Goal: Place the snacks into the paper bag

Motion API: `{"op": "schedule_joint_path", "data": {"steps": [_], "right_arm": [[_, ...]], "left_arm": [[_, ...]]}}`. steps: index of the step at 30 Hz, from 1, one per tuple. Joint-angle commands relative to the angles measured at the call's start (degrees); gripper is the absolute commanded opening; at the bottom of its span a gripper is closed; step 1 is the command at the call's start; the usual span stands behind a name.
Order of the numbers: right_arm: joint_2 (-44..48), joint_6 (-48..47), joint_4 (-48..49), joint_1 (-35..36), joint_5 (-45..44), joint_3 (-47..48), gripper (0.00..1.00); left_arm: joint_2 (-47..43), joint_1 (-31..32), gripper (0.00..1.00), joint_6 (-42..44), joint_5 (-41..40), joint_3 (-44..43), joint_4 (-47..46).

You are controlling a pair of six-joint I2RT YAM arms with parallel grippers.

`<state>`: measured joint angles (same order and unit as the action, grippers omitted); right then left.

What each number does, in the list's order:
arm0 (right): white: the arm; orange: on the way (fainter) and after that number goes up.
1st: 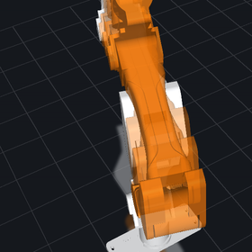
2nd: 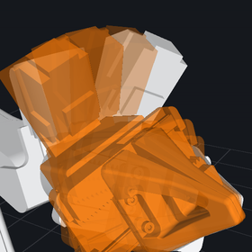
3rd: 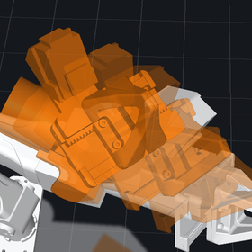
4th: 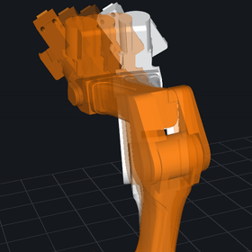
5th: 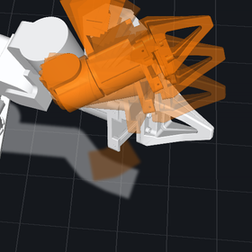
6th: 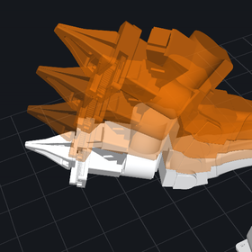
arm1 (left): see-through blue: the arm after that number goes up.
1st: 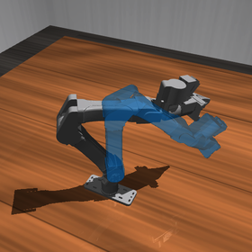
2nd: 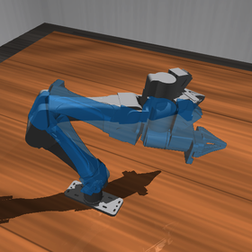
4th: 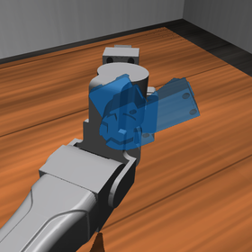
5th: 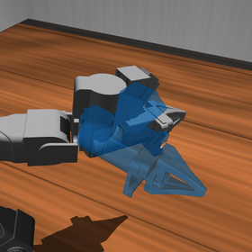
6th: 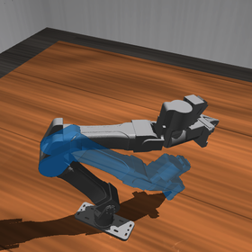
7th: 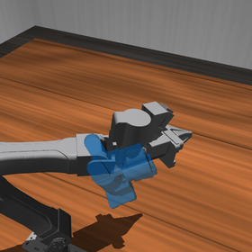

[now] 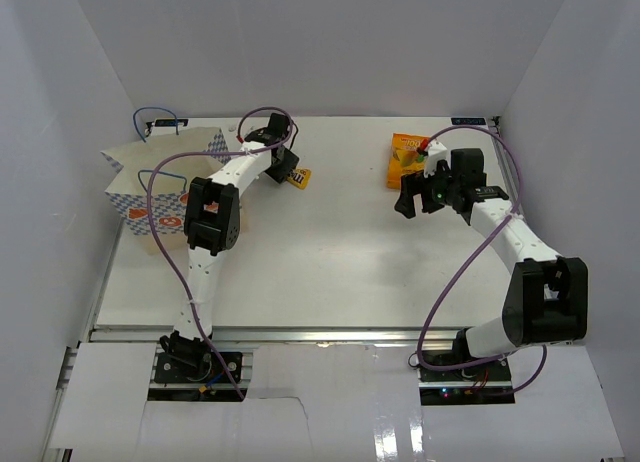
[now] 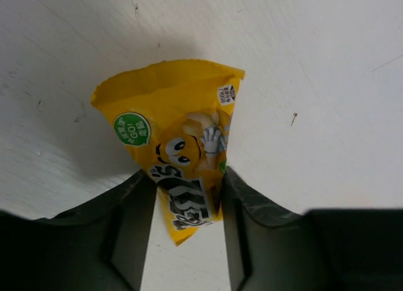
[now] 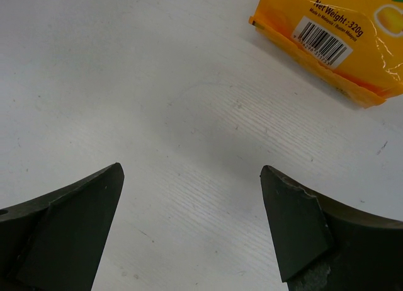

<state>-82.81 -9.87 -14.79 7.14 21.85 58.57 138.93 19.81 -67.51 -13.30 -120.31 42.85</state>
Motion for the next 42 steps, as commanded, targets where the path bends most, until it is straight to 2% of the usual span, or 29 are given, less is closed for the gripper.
{"op": "schedule_joint_path", "data": {"steps": [1,4,6,11,15,21,25,28,30,35,42], "right_arm": [[2.73,0.46,1.6,-0.28,1.27,-0.91,0.95],[3.35,0.55,1.6,-0.28,1.53,-1.17,0.95],[3.61,0.55,1.6,-0.28,1.62,-1.17,0.95],[4.32,0.64,1.6,-0.28,1.71,-1.17,0.95],[4.85,0.46,1.6,-0.37,1.62,-1.17,0.95],[3.97,0.64,1.6,-0.37,1.53,-0.73,0.95],[3.79,0.46,1.52,-0.37,1.62,-0.38,0.95],[3.44,0.55,1.43,-0.37,1.97,-0.03,0.95],[3.27,0.99,1.43,-0.37,2.41,0.14,0.95],[3.09,1.26,0.9,-0.28,2.94,0.58,0.96],[3.97,1.08,0.81,-0.37,2.94,0.23,0.96]], "left_arm": [[-0.85,-0.12,0.51,2.2,2.05,-1.16,-0.66],[-2.79,-0.04,0.39,3.78,3.19,0.16,-2.42],[-4.89,0.05,0.37,6.06,3.89,1.04,-3.38],[-12.79,2.5,0.32,15.62,9.6,6.38,-12.86],[-27.0,5.23,0.26,21.18,10.75,13.58,-17.18],[-46.71,6.02,0.21,19.87,11.02,25.98,-19.65],[-60.76,6.03,0.2,19.69,5.76,27.67,-16.14],[-66.58,5.06,0.25,21.1,-4.51,26.27,-9.12],[-68.0,2.97,0.25,21.01,-12.58,25.31,-2.18],[-70.9,-6.08,0.25,19.52,-17.81,26.18,6.88],[-71.17,-11.55,0.25,21.19,-19.84,31.54,6.37]]}}
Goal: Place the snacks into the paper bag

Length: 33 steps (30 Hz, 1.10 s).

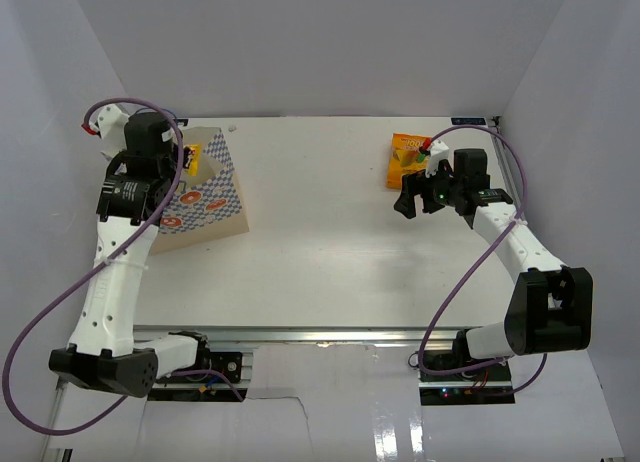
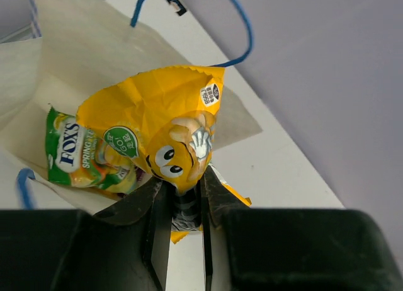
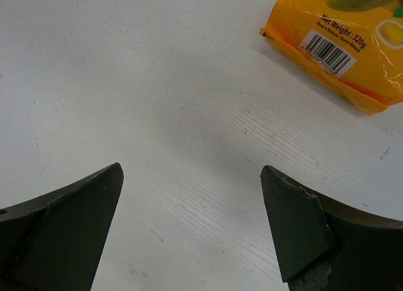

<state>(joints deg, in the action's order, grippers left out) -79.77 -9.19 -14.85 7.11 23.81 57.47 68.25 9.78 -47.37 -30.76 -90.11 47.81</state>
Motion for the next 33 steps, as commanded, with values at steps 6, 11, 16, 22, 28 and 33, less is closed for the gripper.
{"op": "schedule_joint_path", "data": {"steps": [6,11,16,22,28,33], "right_arm": [[1.28,-0.56,0.53,-0.26,1.32,1.59,0.96],[0.75,-1.36,0.17,-0.35,1.68,2.2,0.96],[-1.08,-0.66,0.17,-0.26,-2.62,5.62,0.95],[-6.61,13.01,-0.35,-0.35,-13.23,14.13,0.95],[-15.57,22.72,-3.51,-1.49,-23.45,23.89,0.93],[-26.11,27.38,-3.43,-5.61,-20.49,30.58,0.92]], "left_arm": [[2.14,-6.17,0.27,0.63,0.78,5.11,-3.51],[5.05,-9.08,0.42,-1.93,5.97,5.29,-5.1],[3.39,-9.25,0.65,-2.11,7.82,6.34,-5.27],[-0.66,-9.25,0.82,-1.32,10.19,6.87,-5.8],[-4.26,-9.25,0.97,1.75,16.41,6.08,-8.51],[-11.53,-9.25,0.98,15.28,36.17,12.22,-24.03]]}}
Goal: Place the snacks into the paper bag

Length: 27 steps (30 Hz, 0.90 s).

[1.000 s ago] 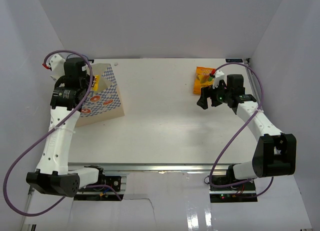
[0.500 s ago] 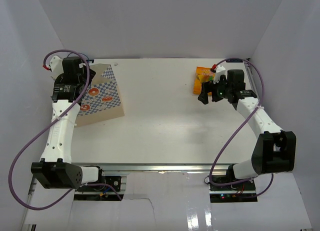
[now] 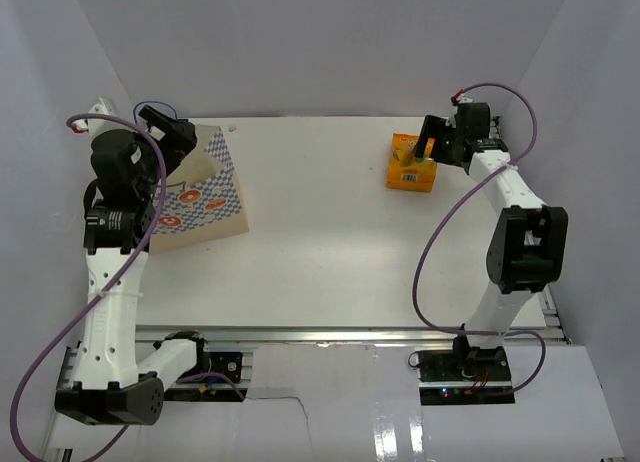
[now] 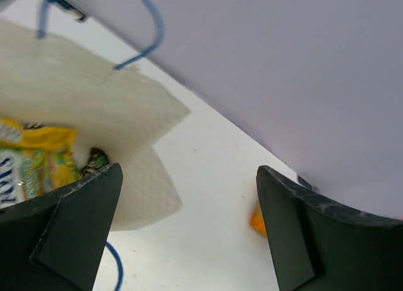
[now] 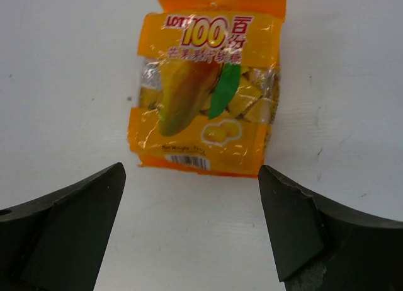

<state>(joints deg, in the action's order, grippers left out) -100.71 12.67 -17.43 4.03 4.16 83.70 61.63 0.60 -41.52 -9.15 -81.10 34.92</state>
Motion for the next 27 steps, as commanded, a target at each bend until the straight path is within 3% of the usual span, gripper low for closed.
{"op": "schedule_joint_path", "data": {"steps": [1,8,11,14,19,23,24,26,27], "right_arm": [[-6.68,6.05,-0.85,-3.23,0.13,5.58,0.91],[-18.38,2.81,0.9,-6.76,6.03,13.76,0.9],[-21.89,1.93,1.87,-7.11,8.92,15.08,0.9],[-24.88,2.1,3.98,-7.46,17.86,15.7,0.91],[-28.31,4.64,6.27,-7.46,21.06,15.26,0.99],[-30.33,6.4,8.9,-8.69,26.31,14.04,0.73],[-30.69,6.84,9.25,-9.04,27.29,13.77,0.6],[-31.13,7.72,11.01,-9.83,30.53,12.54,0.5],[-31.13,7.9,11.62,-10.09,32.12,12.1,0.4]], "left_arm": [[-5.81,-0.07,0.98,10.92,20.77,4.19,-13.01],[-9.06,-0.07,0.98,13.22,32.6,7.53,-15.4],[-11.0,-0.07,0.98,11.73,32.97,9.46,-15.58],[-12.58,-0.07,0.98,10.58,33.23,10.79,-15.67],[-12.85,-0.07,0.98,9.35,34.72,10.09,-15.49],[-12.14,-0.07,0.98,6.2,37.09,10.61,-17.15],[-11.8,-0.07,0.98,4.97,37.97,11.13,-17.95],[-11.35,-0.07,0.98,0.49,41.57,13.77,-21.1],[-10.74,-0.07,0.98,-1.01,42.71,14.65,-21.9]]}}
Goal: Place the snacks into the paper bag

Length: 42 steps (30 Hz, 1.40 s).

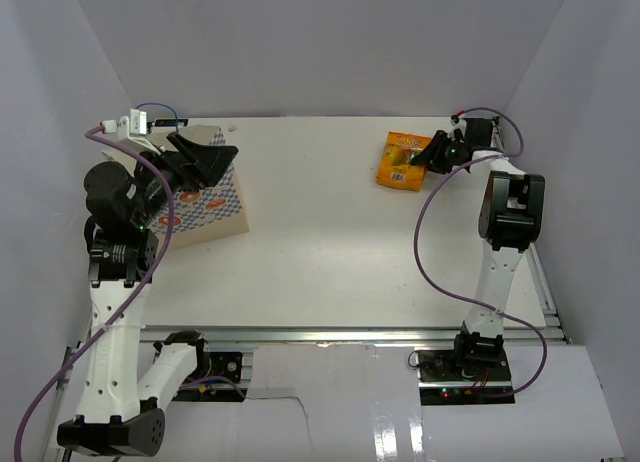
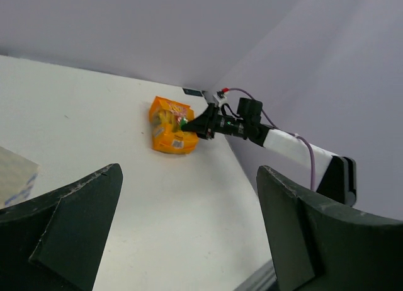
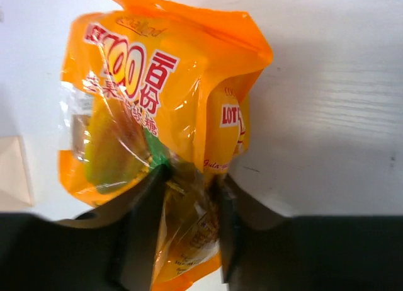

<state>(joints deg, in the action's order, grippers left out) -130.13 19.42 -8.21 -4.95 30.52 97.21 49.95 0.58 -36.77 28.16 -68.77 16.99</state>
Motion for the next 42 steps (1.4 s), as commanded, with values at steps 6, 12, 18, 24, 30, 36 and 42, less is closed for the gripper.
{"op": "schedule_joint_path", "data": {"steps": [6,12,18,24,30,36,42], "right_arm": [[0.74,-1.3,7.5,-3.13,22.1,-6.41,0.17],[11.9,-10.35,12.16,-3.31,31.52,-19.06,0.08],[24.38,-15.37,10.41,-3.31,37.5,-31.1,0.08],[34.14,-19.16,5.58,-2.96,42.95,-39.1,0.08],[41.17,-23.63,1.18,-1.47,46.73,-42.28,0.08],[43.99,-23.46,-0.23,1.34,50.16,-42.19,0.08],[44.34,-22.41,-0.32,4.24,51.3,-40.26,0.08]], "left_arm": [[4.53,3.63,0.98,-10.86,8.67,5.23,-5.92],[12.44,18.13,0.98,-8.4,-0.2,2.51,-6.27],[22.1,27.54,0.98,-10.51,-8.82,2.33,-7.24],[31.86,30.88,0.98,-11.65,-6.37,4.7,-14.17],[40.38,33.26,0.98,-12.35,-4.43,4.61,-21.11],[43.65,35.98,0.98,-12.54,-3.56,4.35,-25.6],[44.53,37.65,0.98,-12.26,0.22,5.75,-31.3]]}}
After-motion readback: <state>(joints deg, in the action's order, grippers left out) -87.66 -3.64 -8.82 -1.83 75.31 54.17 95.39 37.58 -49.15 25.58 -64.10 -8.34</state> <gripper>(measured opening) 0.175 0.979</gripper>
